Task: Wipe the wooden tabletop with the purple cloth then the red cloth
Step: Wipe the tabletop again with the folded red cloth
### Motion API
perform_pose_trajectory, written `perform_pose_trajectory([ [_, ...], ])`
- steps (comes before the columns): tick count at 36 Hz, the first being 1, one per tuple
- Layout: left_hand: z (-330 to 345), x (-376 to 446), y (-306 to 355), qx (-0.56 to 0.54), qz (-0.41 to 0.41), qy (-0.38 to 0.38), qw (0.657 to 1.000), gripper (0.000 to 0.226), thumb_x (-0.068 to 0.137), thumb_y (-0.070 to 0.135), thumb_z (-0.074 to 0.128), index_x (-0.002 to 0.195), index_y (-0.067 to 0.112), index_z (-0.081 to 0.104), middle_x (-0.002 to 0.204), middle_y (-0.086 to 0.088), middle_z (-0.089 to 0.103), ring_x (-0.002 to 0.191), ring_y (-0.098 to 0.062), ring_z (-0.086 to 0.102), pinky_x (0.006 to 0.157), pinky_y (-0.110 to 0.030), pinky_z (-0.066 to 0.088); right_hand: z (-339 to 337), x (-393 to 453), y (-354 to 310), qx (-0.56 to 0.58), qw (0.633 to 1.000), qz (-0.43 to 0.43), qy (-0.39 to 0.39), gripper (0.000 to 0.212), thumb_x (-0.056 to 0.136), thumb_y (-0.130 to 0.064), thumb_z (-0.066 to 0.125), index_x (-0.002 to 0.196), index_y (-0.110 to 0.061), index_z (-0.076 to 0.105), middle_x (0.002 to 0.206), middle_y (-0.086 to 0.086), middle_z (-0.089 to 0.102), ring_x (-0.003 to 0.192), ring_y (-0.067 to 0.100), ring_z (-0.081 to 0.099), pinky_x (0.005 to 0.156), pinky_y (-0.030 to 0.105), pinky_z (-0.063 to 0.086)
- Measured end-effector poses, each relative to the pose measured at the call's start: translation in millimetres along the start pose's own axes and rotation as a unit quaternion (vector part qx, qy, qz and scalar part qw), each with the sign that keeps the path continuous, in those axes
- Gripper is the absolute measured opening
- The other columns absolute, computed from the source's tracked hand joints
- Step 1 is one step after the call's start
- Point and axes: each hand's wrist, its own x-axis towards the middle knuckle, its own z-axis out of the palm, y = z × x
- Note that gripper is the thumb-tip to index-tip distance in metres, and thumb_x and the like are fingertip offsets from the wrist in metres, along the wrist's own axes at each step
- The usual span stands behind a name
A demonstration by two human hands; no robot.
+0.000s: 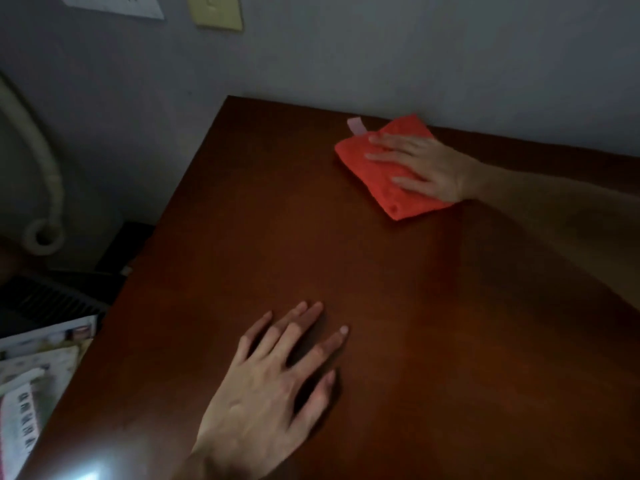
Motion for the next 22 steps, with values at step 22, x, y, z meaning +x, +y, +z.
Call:
perform_pose_trajectory([
  [22, 0.7, -4.8, 10.1, 0.070, 0.001, 0.023, 0.997, 0.052, 0.101, 0.053, 0.028, 0.150, 0.039, 0.042, 0.157, -0.001, 0.040, 0.146, -0.017, 0.035, 0.118, -0.036, 0.018, 23.0, -141.3, -152.4, 0.014, 0.942, 0.328, 0.068, 0.076, 0.090, -0.072, 0.012, 0.159, -0.043, 0.025, 0.171, -0.007, 0.017, 0.158, 0.016, 0.012, 0.126, 0.044, 0.013],
])
